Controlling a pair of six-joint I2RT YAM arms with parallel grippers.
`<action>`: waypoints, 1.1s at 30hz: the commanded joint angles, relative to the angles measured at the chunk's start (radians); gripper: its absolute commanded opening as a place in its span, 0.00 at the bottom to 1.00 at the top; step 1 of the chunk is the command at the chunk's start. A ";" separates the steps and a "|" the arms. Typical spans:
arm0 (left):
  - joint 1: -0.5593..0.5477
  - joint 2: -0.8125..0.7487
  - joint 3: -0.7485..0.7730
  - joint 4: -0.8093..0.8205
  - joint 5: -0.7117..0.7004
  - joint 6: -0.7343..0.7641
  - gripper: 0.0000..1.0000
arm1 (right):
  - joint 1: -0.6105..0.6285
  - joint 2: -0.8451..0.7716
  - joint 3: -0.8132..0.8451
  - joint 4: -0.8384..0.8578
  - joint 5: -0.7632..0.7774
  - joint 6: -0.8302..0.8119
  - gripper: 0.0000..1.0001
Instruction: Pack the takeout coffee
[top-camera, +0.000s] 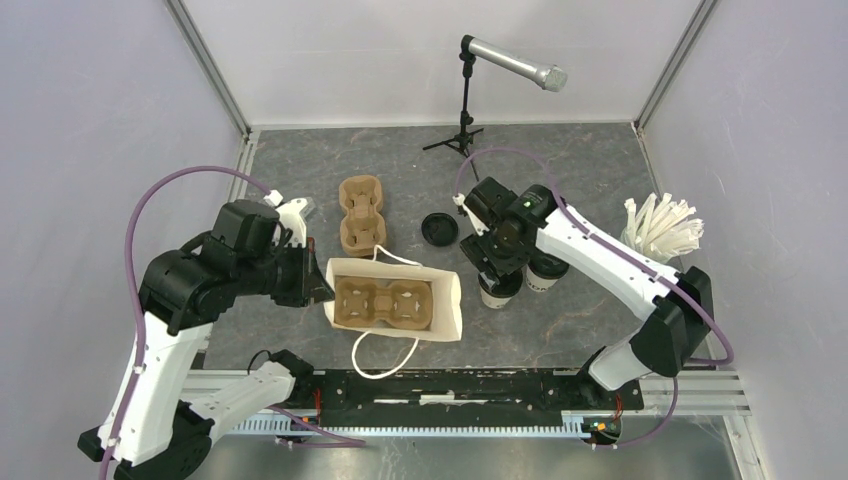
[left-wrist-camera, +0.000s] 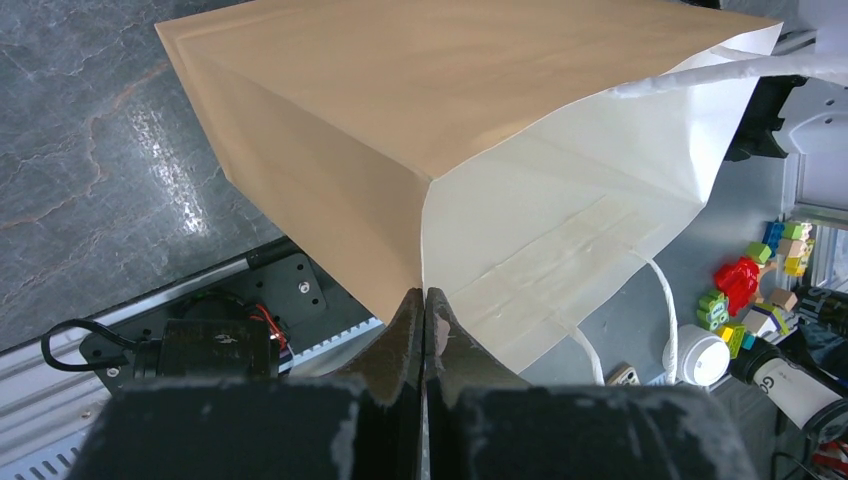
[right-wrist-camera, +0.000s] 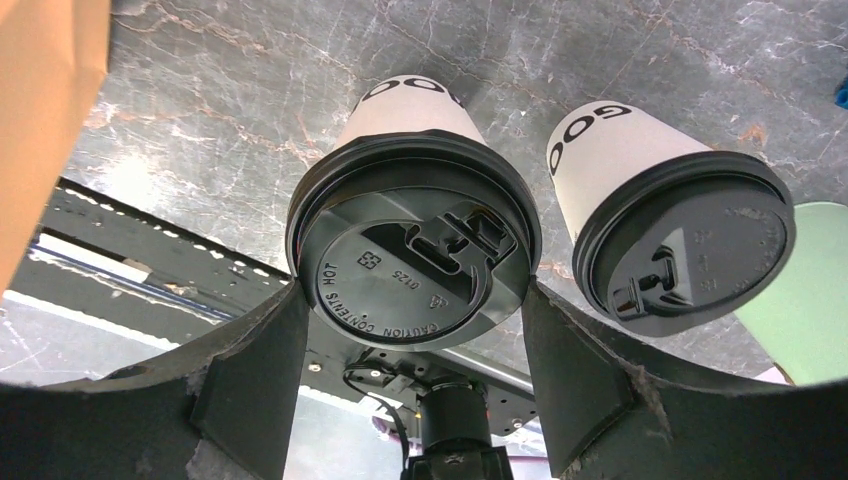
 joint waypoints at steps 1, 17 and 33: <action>0.005 -0.005 0.008 0.051 0.004 0.021 0.02 | -0.004 -0.003 -0.053 0.098 0.000 -0.036 0.59; 0.004 -0.001 -0.023 0.065 0.008 0.012 0.02 | -0.003 -0.069 -0.153 0.216 0.020 -0.071 0.82; 0.005 0.014 -0.026 0.078 0.088 -0.021 0.02 | -0.003 -0.445 -0.484 0.648 0.054 -0.071 0.97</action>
